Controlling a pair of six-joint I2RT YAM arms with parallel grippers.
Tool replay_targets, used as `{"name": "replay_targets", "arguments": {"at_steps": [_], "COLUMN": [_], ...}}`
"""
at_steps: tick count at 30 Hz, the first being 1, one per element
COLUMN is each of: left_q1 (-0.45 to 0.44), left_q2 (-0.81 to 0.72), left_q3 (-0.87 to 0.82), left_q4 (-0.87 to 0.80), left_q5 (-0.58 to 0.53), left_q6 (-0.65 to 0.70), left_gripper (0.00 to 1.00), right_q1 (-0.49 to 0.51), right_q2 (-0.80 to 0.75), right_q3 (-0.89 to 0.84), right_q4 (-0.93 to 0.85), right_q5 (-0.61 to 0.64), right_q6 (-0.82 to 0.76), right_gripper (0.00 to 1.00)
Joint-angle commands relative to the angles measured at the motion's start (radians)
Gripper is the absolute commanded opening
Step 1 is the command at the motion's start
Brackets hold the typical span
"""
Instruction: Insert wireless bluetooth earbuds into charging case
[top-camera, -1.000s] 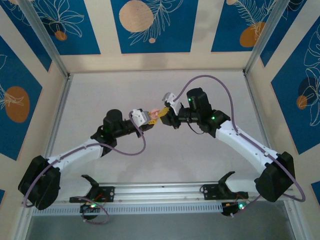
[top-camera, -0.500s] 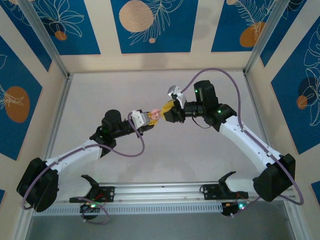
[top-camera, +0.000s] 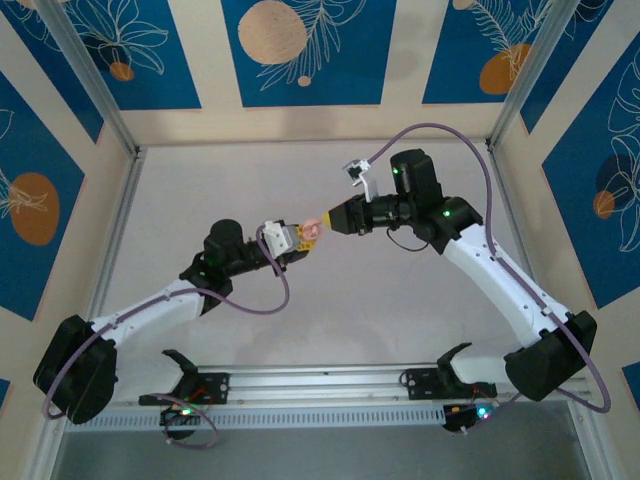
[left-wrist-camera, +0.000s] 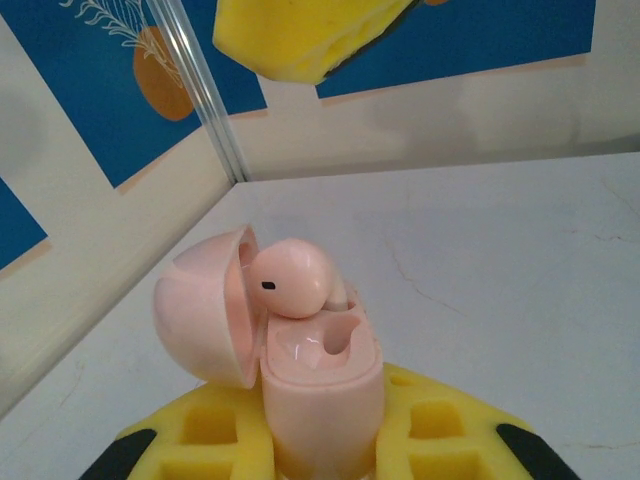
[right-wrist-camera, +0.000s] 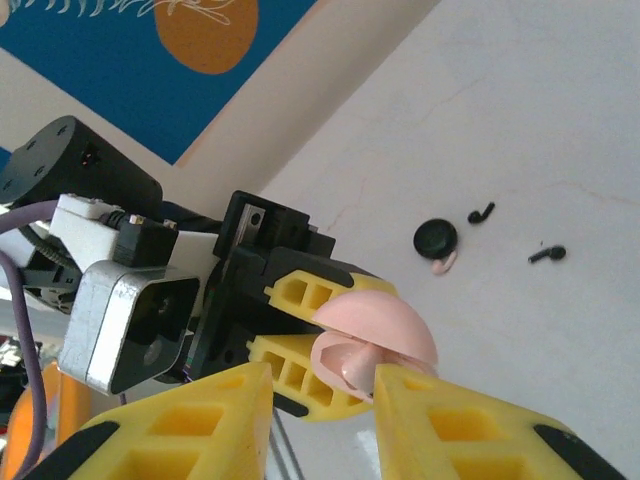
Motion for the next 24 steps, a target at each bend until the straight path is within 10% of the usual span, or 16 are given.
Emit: {"name": "replay_targets", "arguments": {"at_steps": [1,24], "left_q1": [-0.016,-0.022], "left_q2": [-0.025,-0.015], "left_q3": [0.026,0.037], "left_q4": [-0.008,-0.009], "left_q5": [0.021,0.014], "left_q6": [0.025,0.027], "left_gripper": [0.18,0.18], "right_q1": [0.016,0.039], "right_q2": [0.022,0.139], "right_q3": [0.031,0.090], "right_q4": [-0.091,-0.134], "right_q5": [0.034,-0.002], "right_q6": [0.089,0.080], "right_gripper": [0.32,0.32]}}
